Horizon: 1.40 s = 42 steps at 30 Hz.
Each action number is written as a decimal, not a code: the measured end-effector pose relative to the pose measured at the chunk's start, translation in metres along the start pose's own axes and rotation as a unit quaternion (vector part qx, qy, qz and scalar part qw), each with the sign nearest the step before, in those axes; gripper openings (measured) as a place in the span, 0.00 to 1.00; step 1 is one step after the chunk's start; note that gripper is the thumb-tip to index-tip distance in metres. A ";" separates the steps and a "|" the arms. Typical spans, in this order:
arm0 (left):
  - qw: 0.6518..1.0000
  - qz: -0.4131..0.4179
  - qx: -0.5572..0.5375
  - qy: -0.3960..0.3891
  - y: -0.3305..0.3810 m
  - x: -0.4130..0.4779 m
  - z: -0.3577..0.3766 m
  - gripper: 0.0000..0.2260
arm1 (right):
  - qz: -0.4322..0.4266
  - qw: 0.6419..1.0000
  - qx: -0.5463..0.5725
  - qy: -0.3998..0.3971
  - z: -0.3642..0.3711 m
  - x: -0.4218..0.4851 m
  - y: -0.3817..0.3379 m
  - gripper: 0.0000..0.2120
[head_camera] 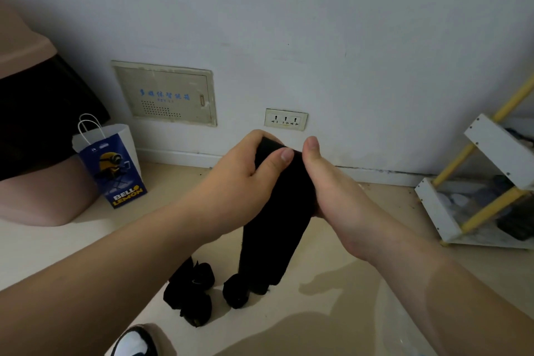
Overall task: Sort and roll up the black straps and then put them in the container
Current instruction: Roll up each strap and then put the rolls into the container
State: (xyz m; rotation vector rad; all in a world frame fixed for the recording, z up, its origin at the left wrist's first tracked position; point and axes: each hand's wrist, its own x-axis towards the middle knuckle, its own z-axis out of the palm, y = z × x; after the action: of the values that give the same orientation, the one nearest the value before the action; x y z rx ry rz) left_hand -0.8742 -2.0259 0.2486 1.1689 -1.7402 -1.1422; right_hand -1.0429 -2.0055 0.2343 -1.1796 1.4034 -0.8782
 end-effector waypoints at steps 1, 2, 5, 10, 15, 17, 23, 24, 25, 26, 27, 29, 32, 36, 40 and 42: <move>1.000 0.004 -0.006 0.003 0.001 0.000 -0.002 0.05 | -0.014 1.000 -0.005 -0.004 0.000 -0.001 -0.003 0.35; 1.000 0.008 -0.011 0.004 0.001 0.000 -0.005 0.05 | -0.028 1.000 0.000 -0.012 -0.001 -0.003 -0.005 0.35; 0.999 0.021 -0.024 -0.018 0.004 -0.001 -0.008 0.05 | -0.067 0.997 0.038 -0.020 -0.004 -0.004 -0.007 0.33; 0.997 -0.006 -0.067 -0.024 0.001 -0.003 -0.006 0.10 | -0.096 0.987 0.124 0.019 -0.005 -0.002 -0.002 0.15; 0.964 -0.127 -0.218 -0.083 0.001 -0.001 -0.004 0.15 | -0.111 0.979 0.171 0.013 -0.006 -0.002 -0.003 0.10; 0.963 -0.134 -0.206 -0.109 0.000 0.000 -0.004 0.16 | -0.117 0.979 0.164 0.017 -0.005 -0.002 -0.003 0.08; 0.980 -0.137 -0.135 -0.041 -0.004 0.004 -0.004 0.20 | -0.123 0.983 0.139 0.004 -0.006 -0.002 -0.002 0.17; 0.984 -0.123 -0.127 -0.030 -0.004 0.004 -0.004 0.17 | -0.112 0.982 0.150 -0.002 -0.006 -0.003 -0.003 0.18; 0.986 -0.110 -0.123 -0.019 -0.003 0.004 -0.003 0.15 | -0.100 0.981 0.167 -0.009 -0.007 -0.003 -0.004 0.18; 0.988 -0.097 -0.122 -0.010 -0.003 0.005 -0.003 0.13 | -0.087 0.979 0.186 -0.016 -0.008 -0.004 -0.006 0.19; 0.989 -0.084 -0.121 -0.003 -0.004 0.005 -0.003 0.11 | -0.070 0.976 0.202 -0.025 -0.008 -0.004 -0.009 0.20; 0.993 -0.050 -0.105 0.003 -0.003 0.005 -0.003 0.07 | -0.026 0.977 0.205 -0.056 -0.009 -0.004 -0.013 0.22; 0.998 0.009 -0.055 -0.003 -0.001 0.001 -0.003 0.05 | 0.045 0.983 0.161 -0.076 -0.011 -0.001 -0.010 0.31; 0.998 0.043 -0.039 -0.003 -0.001 -0.002 -0.005 0.11 | 0.020 0.990 0.133 -0.050 -0.012 0.003 -0.007 0.31; 0.998 0.013 -0.062 -0.013 -0.003 0.000 -0.009 0.15 | -0.020 0.981 0.189 -0.045 -0.013 0.001 -0.004 0.22; 0.995 -0.029 -0.090 -0.031 -0.006 0.002 -0.010 0.18 | -0.030 0.978 0.203 -0.036 -0.013 0.002 -0.001 0.21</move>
State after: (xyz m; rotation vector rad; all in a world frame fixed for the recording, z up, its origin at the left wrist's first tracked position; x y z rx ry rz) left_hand -0.8640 -2.0317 0.2470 1.0891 -1.6202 -1.3547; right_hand -1.0557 -2.0086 0.2368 -0.9330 1.0674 -1.0937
